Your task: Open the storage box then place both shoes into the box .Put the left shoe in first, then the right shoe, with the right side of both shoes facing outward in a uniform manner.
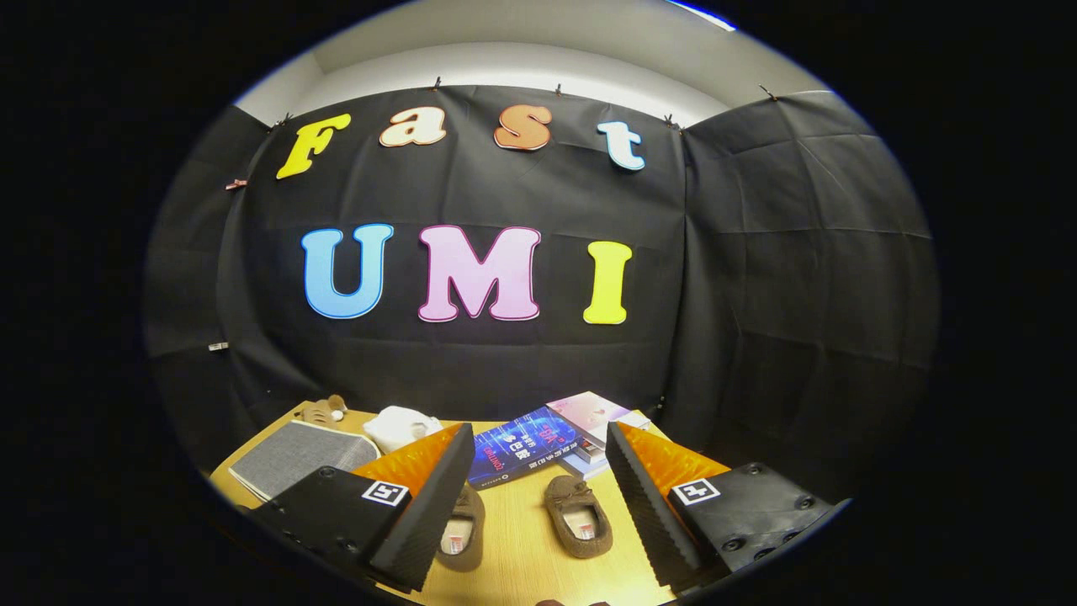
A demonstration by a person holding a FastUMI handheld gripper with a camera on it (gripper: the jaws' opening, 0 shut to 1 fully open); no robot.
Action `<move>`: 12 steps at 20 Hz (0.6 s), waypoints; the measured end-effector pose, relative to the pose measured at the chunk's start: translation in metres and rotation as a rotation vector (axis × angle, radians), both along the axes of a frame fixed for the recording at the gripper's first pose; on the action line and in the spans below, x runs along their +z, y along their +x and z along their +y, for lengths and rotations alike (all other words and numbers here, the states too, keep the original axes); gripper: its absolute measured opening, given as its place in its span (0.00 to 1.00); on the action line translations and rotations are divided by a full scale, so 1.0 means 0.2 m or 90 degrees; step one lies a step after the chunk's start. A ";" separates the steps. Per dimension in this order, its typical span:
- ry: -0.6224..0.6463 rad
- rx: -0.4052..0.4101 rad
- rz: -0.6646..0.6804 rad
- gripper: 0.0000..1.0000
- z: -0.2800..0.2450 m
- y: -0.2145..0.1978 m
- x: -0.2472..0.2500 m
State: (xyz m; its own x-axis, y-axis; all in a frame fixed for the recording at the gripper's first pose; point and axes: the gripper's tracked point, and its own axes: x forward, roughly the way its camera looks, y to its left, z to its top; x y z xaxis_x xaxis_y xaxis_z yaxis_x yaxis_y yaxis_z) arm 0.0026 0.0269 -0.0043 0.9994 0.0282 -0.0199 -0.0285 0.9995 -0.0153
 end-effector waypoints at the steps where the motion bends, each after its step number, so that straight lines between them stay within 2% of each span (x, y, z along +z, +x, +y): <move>1: -0.001 0.003 0.001 0.97 0.01 0.00 0.00; 7: 0.003 0.021 0.012 0.97 0.10 0.03 -0.02; 12: -0.006 0.062 0.030 0.97 0.15 0.07 -0.05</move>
State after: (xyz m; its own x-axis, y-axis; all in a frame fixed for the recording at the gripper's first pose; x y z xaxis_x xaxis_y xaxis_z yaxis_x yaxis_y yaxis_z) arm 0.0176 0.0560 -0.0136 0.9898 0.1253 -0.0672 -0.1270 0.9917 -0.0214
